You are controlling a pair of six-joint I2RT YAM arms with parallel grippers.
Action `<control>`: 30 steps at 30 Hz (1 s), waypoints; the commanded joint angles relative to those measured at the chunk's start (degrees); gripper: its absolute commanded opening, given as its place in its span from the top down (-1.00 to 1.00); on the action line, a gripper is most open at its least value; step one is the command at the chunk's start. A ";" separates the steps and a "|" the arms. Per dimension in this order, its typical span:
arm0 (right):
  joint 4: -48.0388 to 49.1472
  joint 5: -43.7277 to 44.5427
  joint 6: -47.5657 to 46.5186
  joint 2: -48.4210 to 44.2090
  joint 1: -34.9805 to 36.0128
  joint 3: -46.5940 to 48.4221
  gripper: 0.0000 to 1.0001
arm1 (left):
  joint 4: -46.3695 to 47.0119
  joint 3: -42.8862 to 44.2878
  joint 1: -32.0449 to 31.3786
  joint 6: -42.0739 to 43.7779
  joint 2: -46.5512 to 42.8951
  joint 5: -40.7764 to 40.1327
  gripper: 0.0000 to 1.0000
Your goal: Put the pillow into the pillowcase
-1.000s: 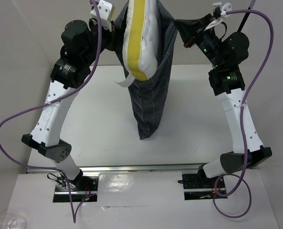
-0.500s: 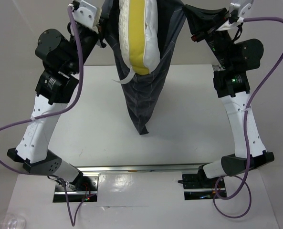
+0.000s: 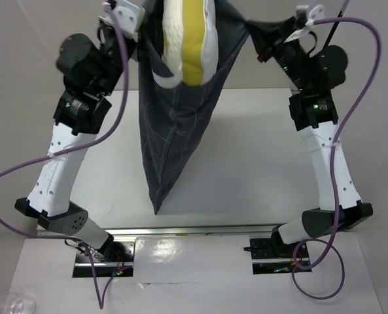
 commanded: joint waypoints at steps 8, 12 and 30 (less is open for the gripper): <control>-25.06 3.58 0.20 0.21 -2.88 -13.12 0.48 | -3.55 -15.91 -3.01 -10.76 -0.75 -1.32 1.00; -23.32 5.61 -2.26 -3.12 -5.44 -15.05 -0.01 | -3.54 -17.76 -4.77 -13.04 1.18 0.08 1.00; -37.80 -6.58 -7.62 -2.61 -5.44 -11.73 0.28 | -16.01 -10.83 2.35 -26.84 19.90 13.70 -0.92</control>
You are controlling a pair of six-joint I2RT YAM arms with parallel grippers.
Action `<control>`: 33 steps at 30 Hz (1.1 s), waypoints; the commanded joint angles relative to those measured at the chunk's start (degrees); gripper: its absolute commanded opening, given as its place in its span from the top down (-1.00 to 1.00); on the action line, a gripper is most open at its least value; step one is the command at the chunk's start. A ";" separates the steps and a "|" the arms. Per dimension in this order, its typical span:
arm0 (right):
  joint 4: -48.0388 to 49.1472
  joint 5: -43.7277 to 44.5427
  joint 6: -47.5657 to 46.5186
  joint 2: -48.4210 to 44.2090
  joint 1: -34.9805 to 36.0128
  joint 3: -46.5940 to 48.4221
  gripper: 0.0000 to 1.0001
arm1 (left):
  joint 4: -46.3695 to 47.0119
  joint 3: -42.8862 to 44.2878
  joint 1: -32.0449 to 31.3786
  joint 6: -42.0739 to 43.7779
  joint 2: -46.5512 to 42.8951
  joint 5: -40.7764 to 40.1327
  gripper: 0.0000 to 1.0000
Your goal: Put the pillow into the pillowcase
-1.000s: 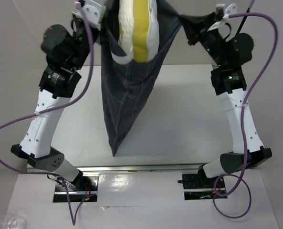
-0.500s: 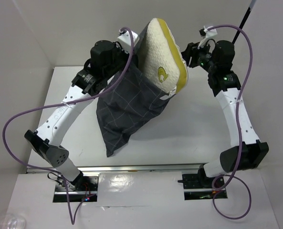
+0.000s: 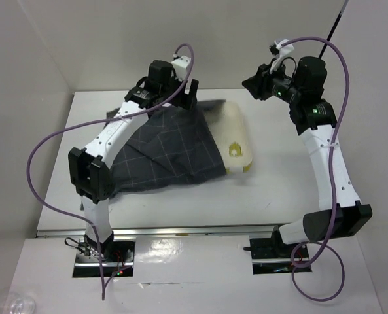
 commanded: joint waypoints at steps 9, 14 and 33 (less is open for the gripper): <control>-24.19 -10.79 -12.83 9.25 -1.55 13.69 0.27 | -12.26 -0.54 0.45 -1.71 -9.51 8.25 -1.00; -42.72 -23.98 -21.10 12.68 -2.18 13.16 0.60 | -12.99 -11.79 -2.90 2.24 -18.98 2.02 -1.00; -23.16 -9.75 -2.14 7.59 2.13 -23.22 0.46 | -7.88 -14.71 -2.90 5.42 -22.18 -3.88 -1.00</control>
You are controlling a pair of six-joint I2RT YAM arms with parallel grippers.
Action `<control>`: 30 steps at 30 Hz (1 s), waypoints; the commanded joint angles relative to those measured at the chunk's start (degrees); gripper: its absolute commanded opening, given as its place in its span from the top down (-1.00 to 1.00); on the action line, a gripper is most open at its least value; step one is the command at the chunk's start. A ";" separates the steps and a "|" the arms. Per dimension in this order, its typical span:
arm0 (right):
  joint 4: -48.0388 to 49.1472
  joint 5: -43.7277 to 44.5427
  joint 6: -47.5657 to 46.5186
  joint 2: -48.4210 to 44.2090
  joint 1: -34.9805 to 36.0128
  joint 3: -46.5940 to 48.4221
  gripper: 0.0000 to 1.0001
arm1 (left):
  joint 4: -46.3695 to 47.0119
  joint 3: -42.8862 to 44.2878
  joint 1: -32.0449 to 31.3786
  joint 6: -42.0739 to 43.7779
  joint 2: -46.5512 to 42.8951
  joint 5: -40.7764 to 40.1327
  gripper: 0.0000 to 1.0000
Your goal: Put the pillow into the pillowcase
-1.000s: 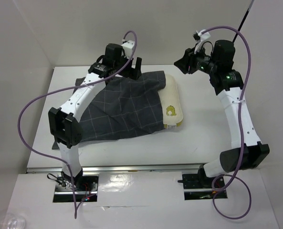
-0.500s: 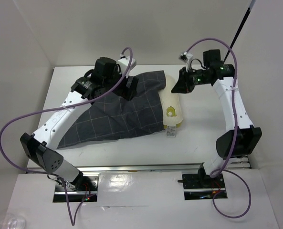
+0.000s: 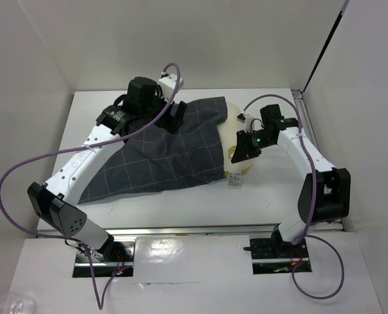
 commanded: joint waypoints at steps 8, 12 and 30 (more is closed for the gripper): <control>22.22 13.44 12.17 -5.69 6.95 -8.00 0.32 | 2.57 1.83 -0.01 1.70 -0.24 0.15 -1.00; 23.98 14.50 12.69 -2.88 7.48 -8.00 0.24 | 2.57 2.89 -0.01 2.41 -0.23 -0.38 -1.00; 23.37 11.53 12.78 3.28 8.00 -6.16 0.10 | 3.72 6.23 -0.01 2.93 2.58 -0.29 -1.00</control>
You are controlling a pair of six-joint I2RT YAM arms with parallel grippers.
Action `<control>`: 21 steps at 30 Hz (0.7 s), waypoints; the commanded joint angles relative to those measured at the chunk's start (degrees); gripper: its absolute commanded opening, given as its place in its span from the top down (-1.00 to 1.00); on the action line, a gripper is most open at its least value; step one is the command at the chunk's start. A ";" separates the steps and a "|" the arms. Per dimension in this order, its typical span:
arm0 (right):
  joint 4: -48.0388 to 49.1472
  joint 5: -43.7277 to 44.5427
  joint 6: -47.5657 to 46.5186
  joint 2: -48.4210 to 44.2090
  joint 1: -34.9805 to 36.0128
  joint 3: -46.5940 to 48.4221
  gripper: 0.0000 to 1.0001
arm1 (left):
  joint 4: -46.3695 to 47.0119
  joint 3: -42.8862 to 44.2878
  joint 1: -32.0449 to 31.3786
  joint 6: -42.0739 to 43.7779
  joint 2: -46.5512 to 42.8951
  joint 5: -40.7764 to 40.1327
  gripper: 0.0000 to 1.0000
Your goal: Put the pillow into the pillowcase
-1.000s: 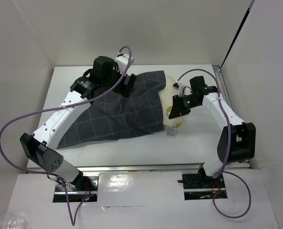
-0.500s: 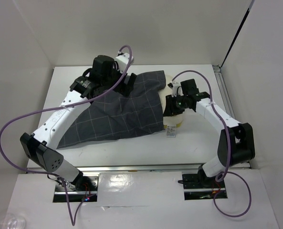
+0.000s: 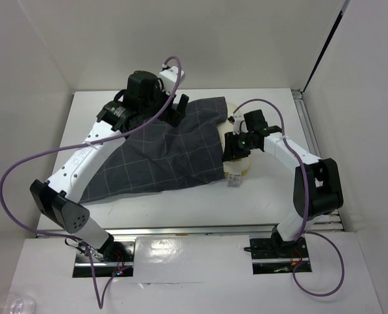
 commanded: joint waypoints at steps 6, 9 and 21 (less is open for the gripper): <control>0.05 -9.22 -0.66 -0.28 1.03 0.97 0.12 | 2.41 2.14 -0.01 1.38 1.66 -0.33 -1.00; 0.05 -9.22 -0.66 -0.29 1.56 -0.96 0.12 | 2.41 3.19 -0.01 1.38 2.20 0.28 -1.00; -4.95 -19.67 -5.50 0.24 1.56 -4.92 0.12 | 2.41 4.34 -0.01 1.38 3.25 0.81 -1.00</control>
